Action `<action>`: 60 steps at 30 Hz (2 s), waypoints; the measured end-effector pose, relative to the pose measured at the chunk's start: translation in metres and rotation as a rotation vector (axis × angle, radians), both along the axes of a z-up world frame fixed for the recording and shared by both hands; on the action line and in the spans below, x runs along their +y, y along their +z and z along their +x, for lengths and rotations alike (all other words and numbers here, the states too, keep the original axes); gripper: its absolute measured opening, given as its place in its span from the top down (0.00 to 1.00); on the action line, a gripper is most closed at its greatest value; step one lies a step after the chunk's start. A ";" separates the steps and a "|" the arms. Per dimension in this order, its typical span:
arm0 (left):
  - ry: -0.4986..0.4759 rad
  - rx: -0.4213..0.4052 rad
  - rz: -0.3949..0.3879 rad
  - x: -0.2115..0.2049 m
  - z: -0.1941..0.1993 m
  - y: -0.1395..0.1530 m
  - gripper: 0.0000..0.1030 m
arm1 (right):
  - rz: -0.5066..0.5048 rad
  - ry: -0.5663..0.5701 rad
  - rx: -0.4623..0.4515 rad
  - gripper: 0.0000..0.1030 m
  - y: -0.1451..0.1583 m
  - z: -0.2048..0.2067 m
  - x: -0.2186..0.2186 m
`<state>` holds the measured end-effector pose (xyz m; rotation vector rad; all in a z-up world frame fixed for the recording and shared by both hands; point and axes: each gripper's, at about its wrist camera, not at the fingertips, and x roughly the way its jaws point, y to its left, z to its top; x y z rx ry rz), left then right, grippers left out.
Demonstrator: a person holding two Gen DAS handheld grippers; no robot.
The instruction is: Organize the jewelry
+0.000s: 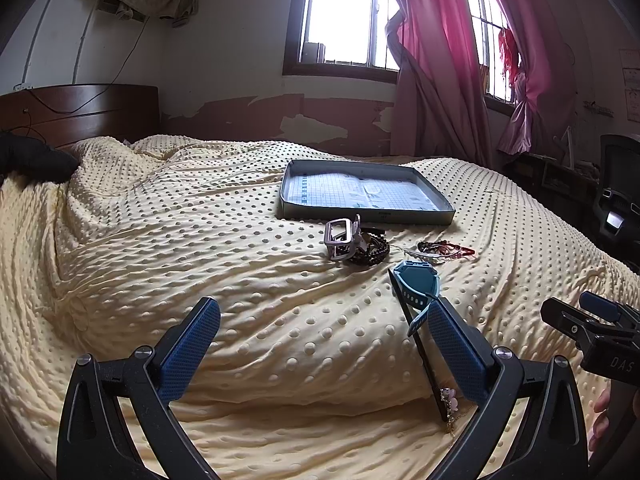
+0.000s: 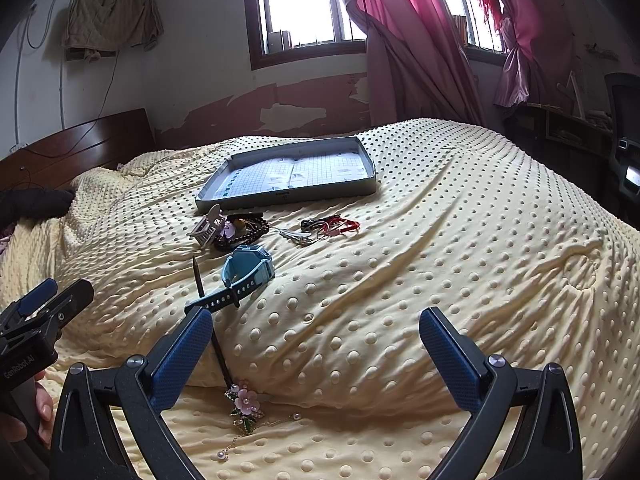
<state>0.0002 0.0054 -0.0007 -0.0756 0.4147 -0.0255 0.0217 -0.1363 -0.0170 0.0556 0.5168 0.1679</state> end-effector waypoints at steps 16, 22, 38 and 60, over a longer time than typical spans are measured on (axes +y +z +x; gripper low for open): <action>0.000 0.001 0.000 0.000 0.000 0.000 0.01 | 0.002 0.000 0.000 0.00 0.001 0.000 -0.001; 0.000 0.001 0.001 0.000 0.000 0.000 0.01 | 0.003 0.000 0.000 0.00 0.001 -0.001 -0.001; -0.082 0.086 -0.118 0.006 0.025 -0.005 0.02 | 0.009 0.129 0.150 0.00 0.027 0.040 -0.030; -0.303 0.315 -0.231 -0.003 0.111 -0.036 0.44 | 0.077 0.395 0.386 0.47 -0.022 0.150 -0.022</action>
